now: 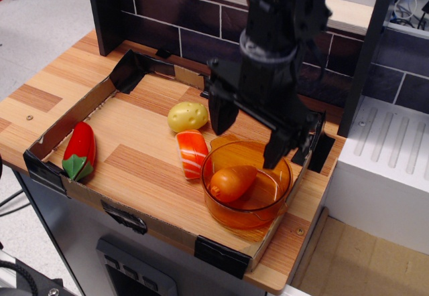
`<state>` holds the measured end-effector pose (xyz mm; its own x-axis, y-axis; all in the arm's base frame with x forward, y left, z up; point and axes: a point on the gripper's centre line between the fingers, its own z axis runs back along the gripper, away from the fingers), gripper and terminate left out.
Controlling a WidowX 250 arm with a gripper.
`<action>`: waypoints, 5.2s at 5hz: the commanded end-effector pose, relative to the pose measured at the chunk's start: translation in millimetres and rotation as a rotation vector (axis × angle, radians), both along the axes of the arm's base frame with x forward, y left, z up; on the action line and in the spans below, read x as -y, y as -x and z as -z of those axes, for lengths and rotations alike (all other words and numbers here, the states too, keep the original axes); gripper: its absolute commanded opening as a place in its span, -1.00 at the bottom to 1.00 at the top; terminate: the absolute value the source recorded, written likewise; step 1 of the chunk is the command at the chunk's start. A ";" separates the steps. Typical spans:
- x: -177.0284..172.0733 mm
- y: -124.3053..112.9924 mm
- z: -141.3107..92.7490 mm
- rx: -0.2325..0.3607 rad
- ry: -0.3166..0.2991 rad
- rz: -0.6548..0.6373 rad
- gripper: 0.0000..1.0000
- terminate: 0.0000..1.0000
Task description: Take carrot out of pot
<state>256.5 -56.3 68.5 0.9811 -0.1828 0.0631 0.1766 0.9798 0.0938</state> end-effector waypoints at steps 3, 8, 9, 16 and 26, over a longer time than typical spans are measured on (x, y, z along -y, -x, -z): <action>-4.1 11.9 32.6 -0.020 0.011 0.046 1.00 -1.00; -2.9 11.0 55.9 -0.047 -0.015 0.046 -1.00 -1.00; -2.2 10.9 48.6 -0.028 -0.003 0.041 -1.00 -1.00; -163.9 -12.6 12.4 0.164 -0.177 -0.325 -1.00 -1.00; -188.7 -17.6 -101.6 0.224 -0.060 -0.605 1.00 -1.00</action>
